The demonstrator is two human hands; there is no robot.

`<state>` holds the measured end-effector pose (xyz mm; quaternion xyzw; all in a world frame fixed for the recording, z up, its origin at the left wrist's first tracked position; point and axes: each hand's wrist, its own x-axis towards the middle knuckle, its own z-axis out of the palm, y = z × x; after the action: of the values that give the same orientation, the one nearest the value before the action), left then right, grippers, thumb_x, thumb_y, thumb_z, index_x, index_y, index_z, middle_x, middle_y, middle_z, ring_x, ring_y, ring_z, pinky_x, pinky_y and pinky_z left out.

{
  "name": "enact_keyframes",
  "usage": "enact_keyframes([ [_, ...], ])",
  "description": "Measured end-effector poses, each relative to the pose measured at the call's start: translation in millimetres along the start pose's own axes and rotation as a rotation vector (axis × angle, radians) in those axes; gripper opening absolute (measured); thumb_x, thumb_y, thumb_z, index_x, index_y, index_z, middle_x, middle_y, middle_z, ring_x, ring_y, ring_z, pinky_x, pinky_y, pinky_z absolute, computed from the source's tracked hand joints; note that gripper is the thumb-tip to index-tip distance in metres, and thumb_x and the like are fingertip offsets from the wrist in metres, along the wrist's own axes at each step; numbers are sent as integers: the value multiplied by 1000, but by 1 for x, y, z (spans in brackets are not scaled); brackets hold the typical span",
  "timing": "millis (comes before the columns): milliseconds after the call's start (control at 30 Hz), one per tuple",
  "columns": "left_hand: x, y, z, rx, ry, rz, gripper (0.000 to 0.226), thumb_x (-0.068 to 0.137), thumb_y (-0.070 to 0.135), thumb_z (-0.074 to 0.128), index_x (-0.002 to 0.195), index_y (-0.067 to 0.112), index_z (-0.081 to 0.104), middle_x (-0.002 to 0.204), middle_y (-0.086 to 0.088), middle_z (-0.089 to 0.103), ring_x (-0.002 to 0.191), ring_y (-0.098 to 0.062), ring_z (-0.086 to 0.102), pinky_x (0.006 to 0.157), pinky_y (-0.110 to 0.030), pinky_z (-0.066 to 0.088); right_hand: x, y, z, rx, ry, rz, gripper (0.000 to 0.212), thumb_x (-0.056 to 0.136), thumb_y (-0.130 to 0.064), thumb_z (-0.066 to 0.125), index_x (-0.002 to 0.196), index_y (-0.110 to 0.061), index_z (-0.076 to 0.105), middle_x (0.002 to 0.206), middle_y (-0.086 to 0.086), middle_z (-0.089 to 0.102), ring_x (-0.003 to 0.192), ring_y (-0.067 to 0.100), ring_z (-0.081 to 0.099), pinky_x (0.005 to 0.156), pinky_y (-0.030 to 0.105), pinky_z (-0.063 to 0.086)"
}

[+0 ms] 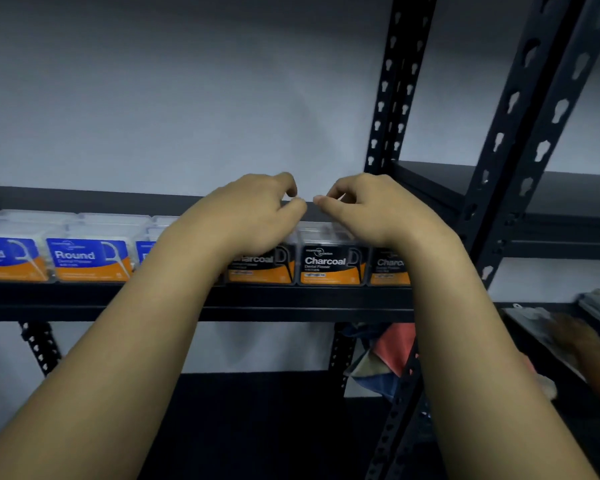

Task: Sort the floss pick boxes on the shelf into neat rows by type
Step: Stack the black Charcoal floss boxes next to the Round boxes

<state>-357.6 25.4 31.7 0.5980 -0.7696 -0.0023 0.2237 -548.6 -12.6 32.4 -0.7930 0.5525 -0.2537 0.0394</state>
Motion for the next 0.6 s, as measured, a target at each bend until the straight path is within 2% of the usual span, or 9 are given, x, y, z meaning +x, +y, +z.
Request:
enact_keyframes([
  [133,-28,-35,-31,-27,93,-24,37,100,36,40,132,28,57,125,6,63,112,-18,58,98,-40,49,7,-35,12,36,-5,-78,37,94,-62,52,109,-33,70,106,-11,72,98,14,65,88,39,56],
  [300,-69,-87,-62,-43,198,-51,30,99,34,49,126,31,62,124,15,64,120,-8,55,101,-32,44,17,-85,35,116,-22,-210,37,91,-63,57,112,-35,69,105,-13,70,97,12,65,88,40,56],
  [400,-85,-121,-76,-32,197,-94,29,95,42,59,123,34,64,122,19,64,120,-3,55,98,-29,43,20,-108,45,110,-63,-271,48,87,-68,60,122,-36,66,114,-13,68,103,12,63,91,40,55],
  [467,-90,-141,-84,-38,145,-141,37,89,49,65,124,37,63,124,22,62,120,-1,53,96,-27,43,22,-121,49,76,-131,-296,63,80,-73,64,132,-37,60,126,-12,65,110,11,62,95,40,54],
  [533,-90,-158,-91,-24,57,-172,54,79,60,71,128,41,60,128,24,59,123,0,51,102,-31,44,24,-132,52,26,-235,-296,79,72,-75,72,140,-38,55,134,-13,61,114,10,61,97,38,53],
  [600,-86,-172,-95,9,-59,-174,75,65,70,74,133,43,56,131,27,55,125,1,48,105,-31,42,26,-140,56,-38,-317,-284,85,65,-72,80,138,-37,57,132,-15,63,113,10,61,98,37,53],
])
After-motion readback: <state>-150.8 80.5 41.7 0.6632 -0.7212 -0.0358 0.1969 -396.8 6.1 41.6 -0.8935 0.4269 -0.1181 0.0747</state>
